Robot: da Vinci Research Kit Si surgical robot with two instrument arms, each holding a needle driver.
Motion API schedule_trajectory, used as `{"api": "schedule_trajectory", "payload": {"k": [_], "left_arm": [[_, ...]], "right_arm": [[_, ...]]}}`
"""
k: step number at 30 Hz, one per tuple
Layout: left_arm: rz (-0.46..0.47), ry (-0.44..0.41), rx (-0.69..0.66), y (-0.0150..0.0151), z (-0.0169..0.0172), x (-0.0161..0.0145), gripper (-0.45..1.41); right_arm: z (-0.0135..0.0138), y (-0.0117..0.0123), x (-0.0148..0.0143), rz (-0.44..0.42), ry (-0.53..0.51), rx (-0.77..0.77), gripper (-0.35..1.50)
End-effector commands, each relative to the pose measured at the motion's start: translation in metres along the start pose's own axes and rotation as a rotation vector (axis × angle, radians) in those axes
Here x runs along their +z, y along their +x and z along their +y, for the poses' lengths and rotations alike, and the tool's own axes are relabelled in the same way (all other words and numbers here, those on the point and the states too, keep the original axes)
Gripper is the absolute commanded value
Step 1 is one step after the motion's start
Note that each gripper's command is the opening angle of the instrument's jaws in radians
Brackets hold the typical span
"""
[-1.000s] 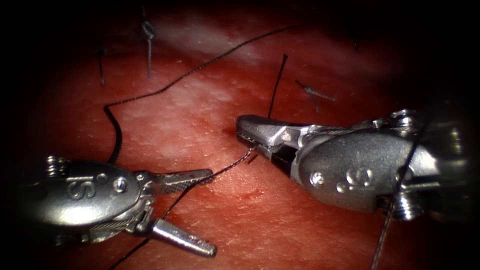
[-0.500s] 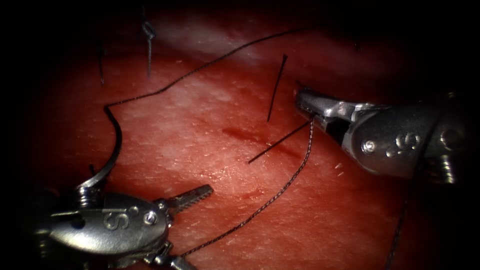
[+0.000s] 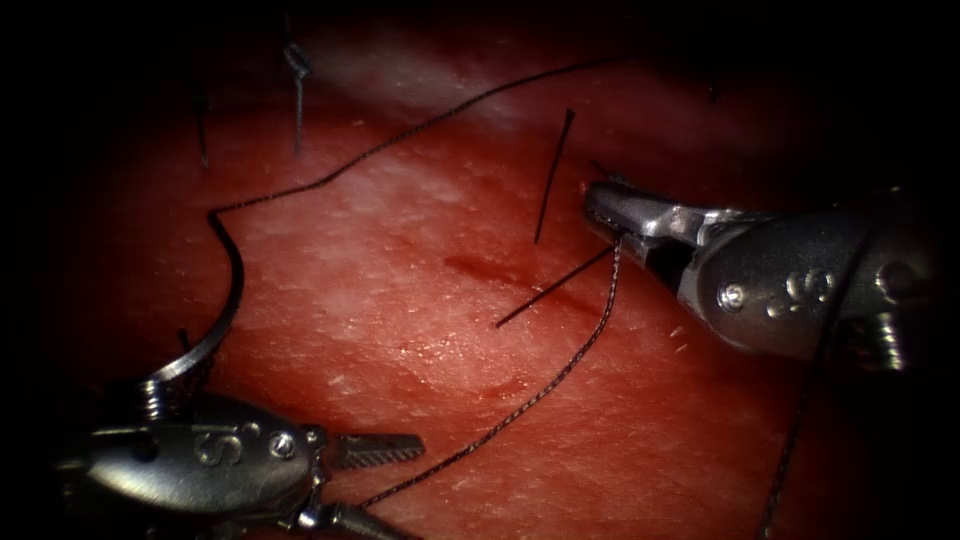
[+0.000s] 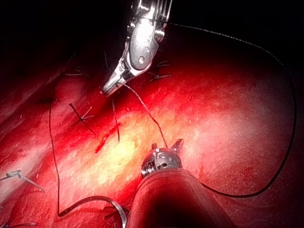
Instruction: Wound Closure
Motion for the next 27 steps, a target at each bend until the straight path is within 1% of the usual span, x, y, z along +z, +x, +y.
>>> {"api": "schedule_trajectory", "payload": {"k": [1, 2, 4, 7, 12, 15, 16, 17, 18, 19, 20, 21, 22, 23, 24, 25, 27], "left_arm": [[0.0, 0.0, -0.003, 0.0, 0.0001, 0.0006, 0.02], [0.0, 0.0, -0.004, 0.0, 0.0002, 0.0006, -0.12], [0.0, 0.0, -0.012, 0.0001, 0.0004, 0.0004, -0.45], [-0.004, -0.005, 0.003, 0.0006, 0.0002, 0.0, -0.45], [-0.006, -0.007, 0.044, -0.0002, 0.0002, -0.0004, -0.45], [0.006, 0.021, 0.065, 0.0006, -0.0005, -0.0013, -0.45], [0.024, 0.036, 0.069, 0.0011, -0.0007, -0.0016, -0.45], [0.052, 0.052, 0.081, 0.0016, -0.0009, -0.0021, -0.45], [0.091, 0.074, 0.092, 0.0024, -0.0013, -0.0027, -0.45], [0.116, 0.088, 0.106, 0.0029, -0.0016, -0.0032, -0.45], [0.142, 0.101, 0.12, 0.0034, -0.0019, -0.0038, -0.45], [0.16, 0.141, 0.158, 0.0038, -0.0023, -0.0048, -0.45], [0.16, 0.141, 0.158, 0.0038, -0.0023, -0.0048, -0.45], [0.155, 0.157, 0.175, 0.0038, -0.0024, -0.0051, -0.45], [0.149, 0.179, 0.188, 0.0034, -0.0024, -0.0055, -0.45], [0.145, 0.193, 0.201, 0.0032, -0.0024, -0.0055, -0.45], [0.131, 0.198, 0.223, 0.003, -0.0026, -0.0056, -0.45]], "right_arm": [[-0.0002, 0.0002, 0.0006, 0.001, -0.001, -0.001, -0.35], [-0.0002, 0.0002, 0.0006, 0.001, -0.001, -0.001, -0.35], [-0.0002, 0.0002, 0.0006, 0.001, -0.001, -0.001, -0.35], [-0.0002, 0.0002, 0.0006, 0.002, -0.003, 0.0, -0.35], [-0.0002, 0.0002, 0.0006, 0.002, -0.003, 0.0, -0.35], [0.0003, 0.0002, 0.0004, 0.005, 0.001, -0.002, -0.35], [0.0005, 0.0001, 0.0003, 0.005, 0.001, 0.041, -0.35], [0.0007, 0.0001, 0.0003, 0.002, 0.003, 0.078, -0.13], [0.0009, 0.0001, 0.0002, 0.003, 0.004, 0.104, 0.54], [0.0012, 0.0002, 0.0002, 0.002, 0.005, 0.142, 0.93], [0.0015, 0.0002, 0.0001, 0.009, 0.005, 0.186, 1.13], [0.0017, 0.0002, 0.0, 0.043, 0.052, 0.272, 1.35], [0.0017, 0.0002, 0.0, 0.043, 0.052, 0.272, 1.35], [0.0017, 0.0003, -0.0002, 0.045, 0.077, 0.295, 1.4], [0.0017, 0.0004, -0.0004, 0.029, 0.12, 0.322, 1.48], [0.0017, 0.0004, -0.0005, 0.033, 0.139, 0.334, 1.48], [0.0013, 0.0005, -0.0009, 0.074, 0.197, 0.359, 1.48]]}}
